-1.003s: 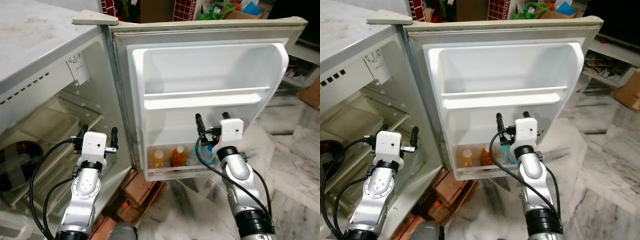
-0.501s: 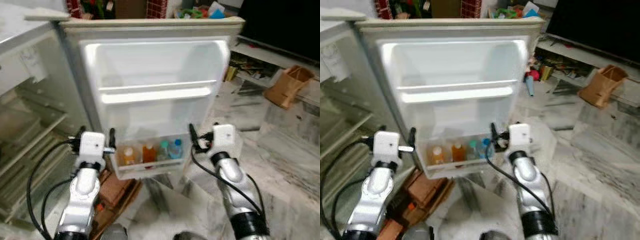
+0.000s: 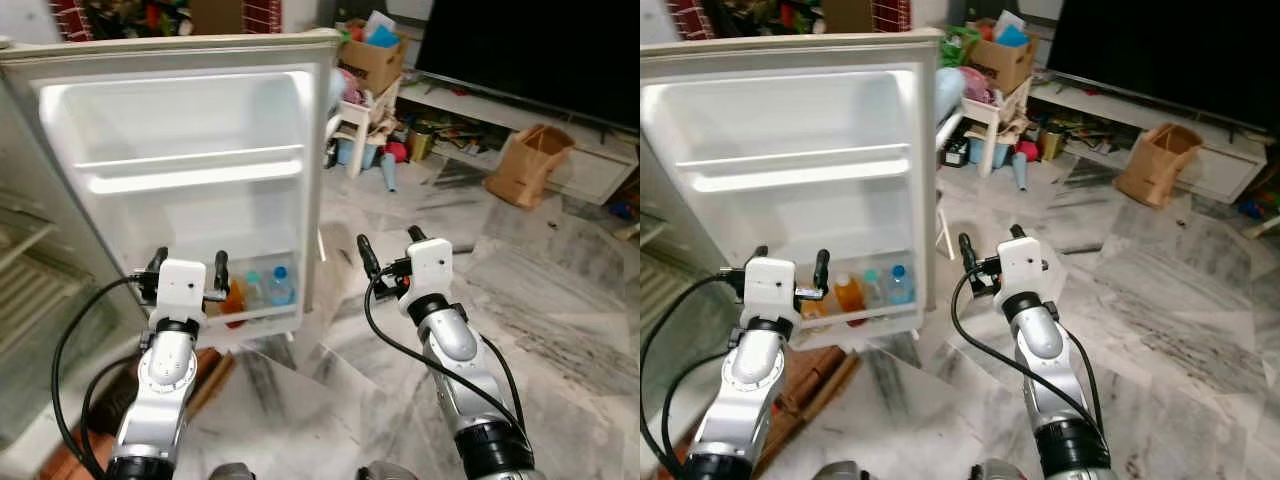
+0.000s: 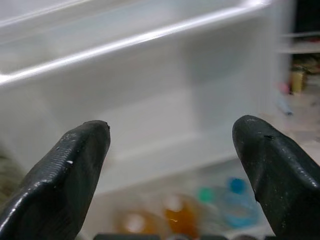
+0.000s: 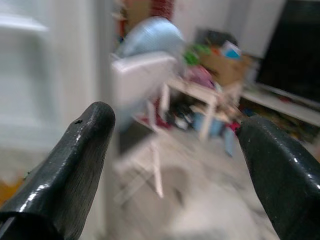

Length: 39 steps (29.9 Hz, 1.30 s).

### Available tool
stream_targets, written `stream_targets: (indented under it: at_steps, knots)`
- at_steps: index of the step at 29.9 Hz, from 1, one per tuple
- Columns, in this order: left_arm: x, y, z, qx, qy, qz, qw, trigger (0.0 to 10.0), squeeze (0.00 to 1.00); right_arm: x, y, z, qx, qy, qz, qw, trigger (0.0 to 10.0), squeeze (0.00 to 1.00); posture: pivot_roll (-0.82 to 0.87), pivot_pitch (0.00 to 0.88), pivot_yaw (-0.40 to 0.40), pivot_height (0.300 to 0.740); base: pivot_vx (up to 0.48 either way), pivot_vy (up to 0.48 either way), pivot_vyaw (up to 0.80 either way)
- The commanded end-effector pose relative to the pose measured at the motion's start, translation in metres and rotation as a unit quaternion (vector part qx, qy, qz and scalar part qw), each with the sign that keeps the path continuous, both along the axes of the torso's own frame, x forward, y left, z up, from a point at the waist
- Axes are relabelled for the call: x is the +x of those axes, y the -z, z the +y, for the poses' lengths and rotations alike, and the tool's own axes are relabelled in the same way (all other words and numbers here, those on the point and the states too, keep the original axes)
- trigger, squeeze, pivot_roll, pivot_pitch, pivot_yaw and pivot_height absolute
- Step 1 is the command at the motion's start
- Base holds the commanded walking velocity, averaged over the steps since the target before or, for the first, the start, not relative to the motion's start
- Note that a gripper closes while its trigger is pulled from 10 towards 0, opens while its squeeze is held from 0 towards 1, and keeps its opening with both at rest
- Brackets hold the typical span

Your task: Restocking fridge

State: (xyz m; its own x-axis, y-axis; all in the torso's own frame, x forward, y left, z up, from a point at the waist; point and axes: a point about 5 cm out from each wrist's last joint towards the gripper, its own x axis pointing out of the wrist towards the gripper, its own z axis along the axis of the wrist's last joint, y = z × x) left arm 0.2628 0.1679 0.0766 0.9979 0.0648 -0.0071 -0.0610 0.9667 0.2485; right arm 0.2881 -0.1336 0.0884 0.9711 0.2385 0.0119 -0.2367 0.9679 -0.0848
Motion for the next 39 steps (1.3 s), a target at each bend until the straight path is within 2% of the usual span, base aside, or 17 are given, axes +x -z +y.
stream_targets:
  at_steps: [1,6,18,27,35,39]
  knots:
    - [0.001,-0.001,-0.005,0.004,0.006,-0.001,1.000,10.0,0.00,-0.001,-0.002,-0.009,-0.007,0.008,-0.006,1.000,10.0,0.00,0.07,0.000,-0.008,0.740,0.000,-0.480,0.00]
    - [0.002,0.000,0.000,0.009,-0.006,0.005,1.000,10.0,0.00,0.001,-0.007,-0.010,-0.020,0.009,-0.021,1.000,10.0,0.00,0.06,0.000,-0.006,0.740,0.000,-0.477,0.80]
    - [0.005,-0.002,-0.002,0.008,-0.002,0.002,1.000,10.0,0.00,0.004,-0.012,-0.005,-0.008,-0.004,-0.028,1.000,10.0,0.00,0.07,0.006,-0.005,0.740,0.056,-0.435,0.80]
    - [0.007,-0.003,-0.002,-0.001,-0.015,0.001,1.000,10.0,0.00,0.003,-0.013,-0.004,0.006,-0.016,-0.031,0.999,10.0,0.00,0.07,0.004,-0.002,0.740,0.450,0.000,0.80]
    - [0.006,0.000,0.004,-0.007,-0.030,0.009,0.999,10.0,0.00,0.002,-0.012,-0.003,0.008,-0.021,-0.033,0.999,10.0,0.00,0.07,0.000,-0.002,0.740,0.474,0.000,0.06]
    - [0.006,0.001,0.002,-0.005,-0.026,0.010,1.000,10.0,0.00,0.003,-0.015,-0.001,0.008,-0.027,-0.038,0.999,10.0,0.00,0.07,0.000,-0.004,0.740,0.480,0.000,0.71]
